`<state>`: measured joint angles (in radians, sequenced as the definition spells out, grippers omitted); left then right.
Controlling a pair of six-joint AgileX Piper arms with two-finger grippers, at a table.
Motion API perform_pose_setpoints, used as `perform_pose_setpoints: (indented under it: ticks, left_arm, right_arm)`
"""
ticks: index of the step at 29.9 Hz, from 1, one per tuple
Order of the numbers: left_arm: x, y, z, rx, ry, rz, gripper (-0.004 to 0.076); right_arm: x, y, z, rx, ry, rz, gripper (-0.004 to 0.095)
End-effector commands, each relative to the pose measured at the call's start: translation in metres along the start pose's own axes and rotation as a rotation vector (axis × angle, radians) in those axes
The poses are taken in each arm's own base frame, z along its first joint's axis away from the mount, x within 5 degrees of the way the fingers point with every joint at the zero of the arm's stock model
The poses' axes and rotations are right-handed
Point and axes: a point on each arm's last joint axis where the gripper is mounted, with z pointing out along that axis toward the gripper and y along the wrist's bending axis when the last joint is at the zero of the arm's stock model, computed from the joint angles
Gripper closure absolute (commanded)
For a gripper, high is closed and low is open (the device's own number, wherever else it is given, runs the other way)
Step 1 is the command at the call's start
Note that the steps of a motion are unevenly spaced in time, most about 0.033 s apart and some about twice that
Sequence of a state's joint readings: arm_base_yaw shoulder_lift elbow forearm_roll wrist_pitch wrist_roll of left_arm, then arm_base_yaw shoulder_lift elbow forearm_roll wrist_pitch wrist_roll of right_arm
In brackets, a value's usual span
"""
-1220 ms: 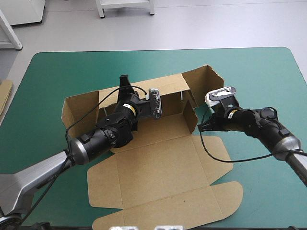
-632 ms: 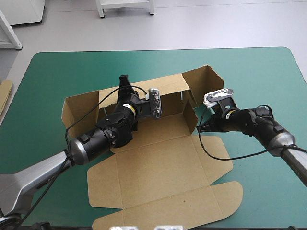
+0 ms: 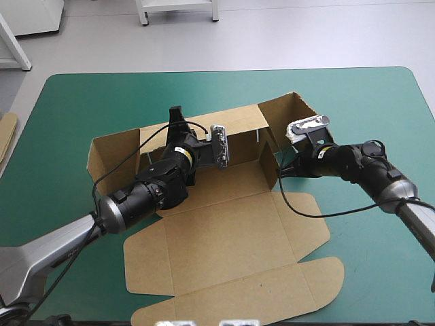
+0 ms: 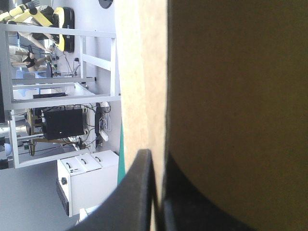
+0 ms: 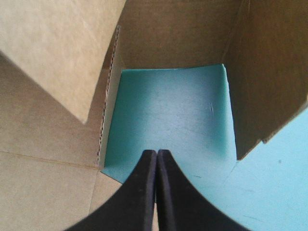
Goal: Fold the box
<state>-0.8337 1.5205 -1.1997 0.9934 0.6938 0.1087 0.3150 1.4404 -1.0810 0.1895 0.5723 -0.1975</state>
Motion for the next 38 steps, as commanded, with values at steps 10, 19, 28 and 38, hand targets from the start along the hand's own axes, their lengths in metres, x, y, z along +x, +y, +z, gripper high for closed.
perform_pose_setpoints:
  ticks: [10, 19, 28, 38]
  left_arm:
    - [0.0, 0.008, -0.011, -0.005, -0.025, -0.077, 0.0733]
    - [0.0, 0.008, -0.011, -0.005, -0.029, -0.077, 0.0733]
    - [0.0, 0.008, -0.011, -0.006, -0.03, -0.077, 0.0732]
    - [0.0, 0.008, -0.011, -0.006, -0.033, -0.077, 0.0732]
  right_arm:
    - [-0.069, 0.004, -0.055, 0.001, -0.202, -0.017, 0.0908]
    - [-0.118, 0.003, -0.06, -0.009, -0.167, -0.025, 0.0908]
    - [-0.163, -0.02, -0.067, -0.055, -0.195, 0.055, 0.0908]
    - [-0.188, -0.025, -0.047, -0.11, -0.199, 0.073, 0.0908]
